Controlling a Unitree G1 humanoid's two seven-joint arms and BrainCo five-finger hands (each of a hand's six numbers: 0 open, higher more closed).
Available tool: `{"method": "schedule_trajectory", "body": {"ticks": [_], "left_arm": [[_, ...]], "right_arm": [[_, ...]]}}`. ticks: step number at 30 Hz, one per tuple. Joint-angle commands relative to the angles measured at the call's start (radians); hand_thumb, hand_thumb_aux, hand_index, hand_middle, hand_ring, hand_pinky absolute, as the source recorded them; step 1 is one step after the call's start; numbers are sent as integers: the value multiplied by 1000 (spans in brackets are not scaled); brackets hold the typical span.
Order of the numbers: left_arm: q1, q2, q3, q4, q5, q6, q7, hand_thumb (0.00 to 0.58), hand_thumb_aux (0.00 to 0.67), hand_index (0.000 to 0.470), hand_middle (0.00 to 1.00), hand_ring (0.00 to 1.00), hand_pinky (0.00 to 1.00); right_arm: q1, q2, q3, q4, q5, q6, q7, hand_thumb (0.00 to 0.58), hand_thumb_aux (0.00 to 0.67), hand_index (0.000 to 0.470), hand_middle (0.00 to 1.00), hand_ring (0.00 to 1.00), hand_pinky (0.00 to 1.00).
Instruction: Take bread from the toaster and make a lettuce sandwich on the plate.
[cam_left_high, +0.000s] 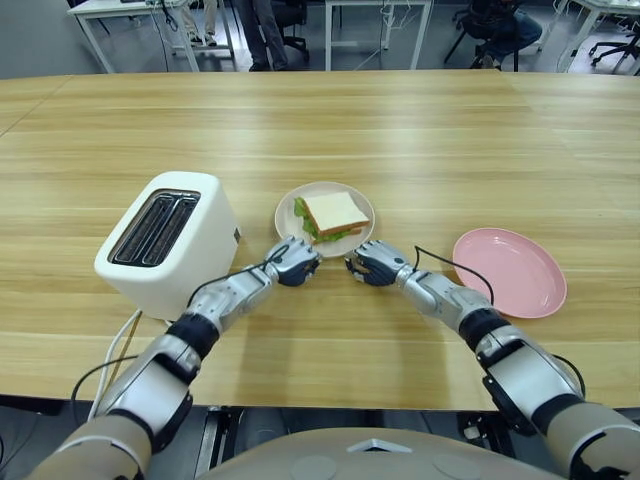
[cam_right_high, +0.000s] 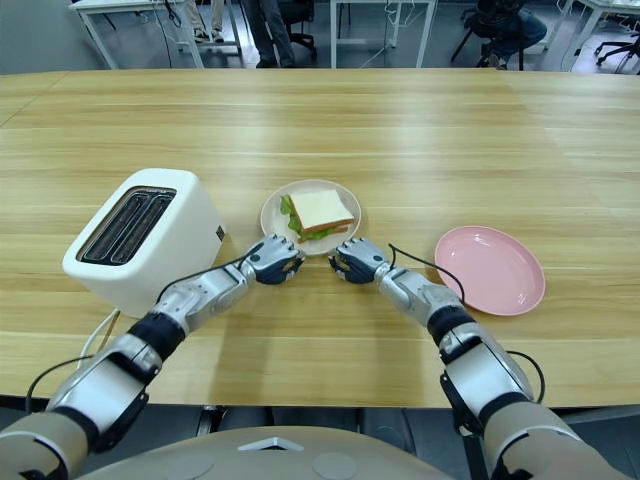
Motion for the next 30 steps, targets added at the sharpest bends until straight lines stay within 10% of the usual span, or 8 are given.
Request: {"method": "schedule_trajectory", "body": {"ticks": [1,6,7,8,9,20,30], "left_arm": [[-75,-3,-30,132,-6,10,63,580,670,460,1000,1000,1000],[-137,26,-24,96,-14,38,152,580,670,460,1000,1000,1000],[-134,38,-16,60,-19,44,160,580,670,460,141,141,141],[-123,58,-4,1,-20,52,172,179,113,78,0,0,0],[-107,80,11,-65,-28,56,177,0,0,0,0,0,0],[389,240,423,-982,-618,64,-149,0,0,0,0,0,0],[756,106,496,-1222,-1107,-16,-371,0,0,0,0,0,0]], "right_arm": [[-72,20,-6,41,47,34,-5,580,670,460,1000,1000,1000],[-146,-3,-22,15,85,40,-50,580,670,460,1000,1000,1000],[-151,-14,-28,-5,93,37,-57,580,670,460,1000,1000,1000],[-152,-29,-39,-34,108,30,-59,521,457,314,612,612,612],[-150,-45,-54,-70,126,22,-56,0,0,0,20,20,20],[158,-188,-324,-780,824,-29,376,0,0,0,0,0,0],[639,-111,-391,-1077,1074,-112,514,0,0,0,0,0,0]]}}
